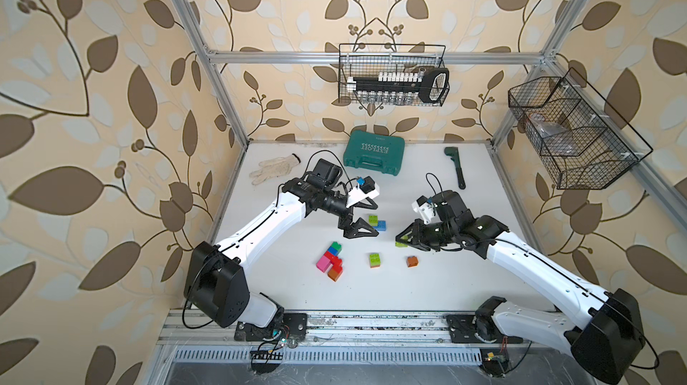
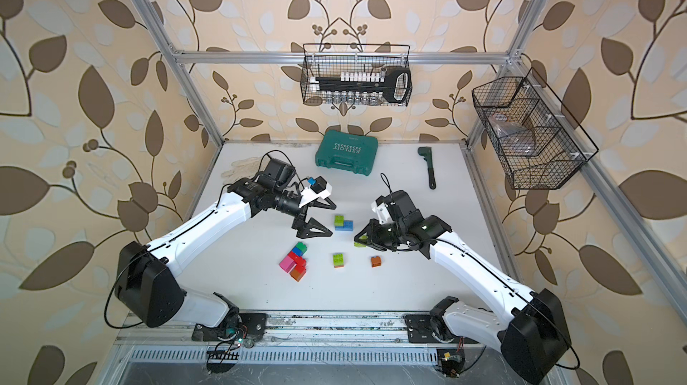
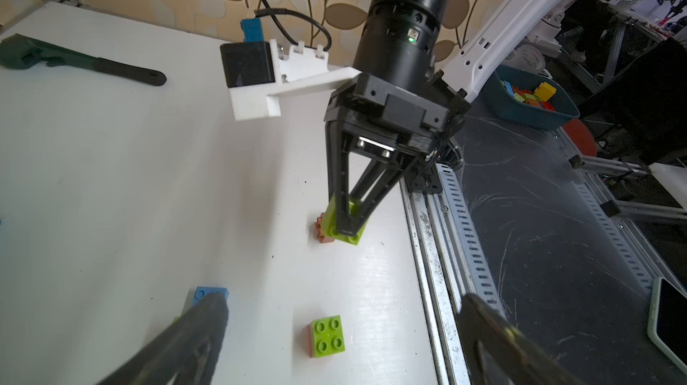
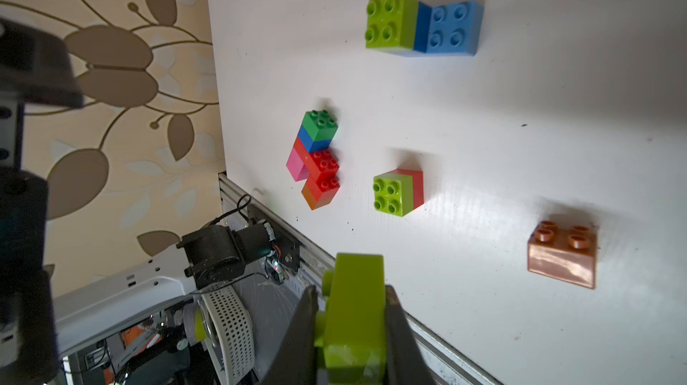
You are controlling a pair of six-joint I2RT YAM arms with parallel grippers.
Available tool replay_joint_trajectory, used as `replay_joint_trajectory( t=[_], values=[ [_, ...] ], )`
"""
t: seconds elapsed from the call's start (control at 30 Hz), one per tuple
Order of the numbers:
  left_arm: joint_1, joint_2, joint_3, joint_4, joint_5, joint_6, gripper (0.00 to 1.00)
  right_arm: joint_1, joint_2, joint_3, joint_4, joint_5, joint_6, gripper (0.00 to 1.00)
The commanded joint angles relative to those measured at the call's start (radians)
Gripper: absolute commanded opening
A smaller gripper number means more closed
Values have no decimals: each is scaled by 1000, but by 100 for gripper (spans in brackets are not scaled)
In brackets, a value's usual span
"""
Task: Assemble the letter h with lego
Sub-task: Adjust the lego brick at the center of the board.
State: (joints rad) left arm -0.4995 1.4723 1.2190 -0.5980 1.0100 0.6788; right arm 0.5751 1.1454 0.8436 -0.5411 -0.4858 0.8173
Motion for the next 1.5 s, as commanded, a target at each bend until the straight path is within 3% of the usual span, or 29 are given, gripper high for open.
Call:
replay_joint_trajectory(
  t=[0.0,0.27,0.53,0.7,0.83,0.97,1.0,1.17,1.27,1.37,1.47],
  values=[
    [-30,51,50,16,-24,8,99,37,24,22,55,-57,3,18],
    [-94,72,27,18,-23,51,97,56,22,19,135,-70,46,18],
    [-125,84,-14,13,-60,104,80,55,3,32,116,-49,98,18],
    [-169,60,-59,42,-144,158,73,55,36,53,115,-62,124,18],
    [-189,71,-62,39,-188,190,62,55,52,68,115,-69,134,17],
    [-196,73,-56,45,-186,188,39,45,68,70,124,-78,143,17],
    [-196,76,-51,46,-183,182,38,42,72,69,122,-80,142,18],
    [-197,83,-30,54,-186,151,41,31,89,60,130,-98,144,18],
    [-197,89,-29,85,-202,121,52,22,94,46,133,-109,152,17],
    [-197,92,-23,84,-214,115,56,10,95,31,142,-117,159,18],
    [-197,97,-30,82,-201,122,55,2,94,24,143,-125,159,18]
  ],
)
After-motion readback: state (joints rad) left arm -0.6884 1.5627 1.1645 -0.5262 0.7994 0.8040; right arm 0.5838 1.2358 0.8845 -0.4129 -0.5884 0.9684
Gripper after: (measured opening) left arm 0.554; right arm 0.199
